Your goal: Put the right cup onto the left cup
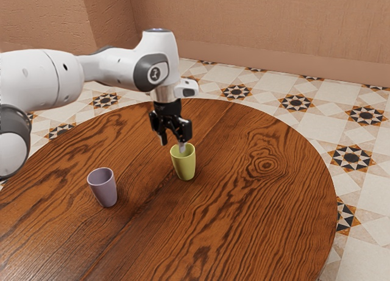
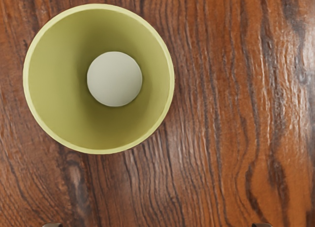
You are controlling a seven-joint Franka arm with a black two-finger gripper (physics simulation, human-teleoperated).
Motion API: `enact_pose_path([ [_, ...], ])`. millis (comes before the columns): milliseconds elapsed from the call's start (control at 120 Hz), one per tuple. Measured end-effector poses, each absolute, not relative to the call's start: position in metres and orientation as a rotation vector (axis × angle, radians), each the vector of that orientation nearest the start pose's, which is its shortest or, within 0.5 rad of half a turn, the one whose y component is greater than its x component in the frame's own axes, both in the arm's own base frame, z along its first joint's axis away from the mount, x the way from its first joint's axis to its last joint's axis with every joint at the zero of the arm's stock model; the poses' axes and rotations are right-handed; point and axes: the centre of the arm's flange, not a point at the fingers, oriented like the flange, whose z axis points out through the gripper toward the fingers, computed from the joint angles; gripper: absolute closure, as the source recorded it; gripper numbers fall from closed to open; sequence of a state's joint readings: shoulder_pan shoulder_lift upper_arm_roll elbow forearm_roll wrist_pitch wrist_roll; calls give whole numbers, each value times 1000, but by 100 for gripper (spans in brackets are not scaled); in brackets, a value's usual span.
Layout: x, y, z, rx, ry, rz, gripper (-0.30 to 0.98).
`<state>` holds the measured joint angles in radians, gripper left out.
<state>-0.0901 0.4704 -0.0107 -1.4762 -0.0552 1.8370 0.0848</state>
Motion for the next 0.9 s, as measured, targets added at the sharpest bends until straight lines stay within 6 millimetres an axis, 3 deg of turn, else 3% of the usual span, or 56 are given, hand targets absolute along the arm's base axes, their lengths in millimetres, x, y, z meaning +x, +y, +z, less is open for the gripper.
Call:
enact_pose_path([
  [283, 696, -90, 375, -3196, 314, 166, 22],
  [567, 717, -85, 337, -3212, 326, 201, 22],
  [900, 731, -85, 323, -3214, 361, 188, 26],
])
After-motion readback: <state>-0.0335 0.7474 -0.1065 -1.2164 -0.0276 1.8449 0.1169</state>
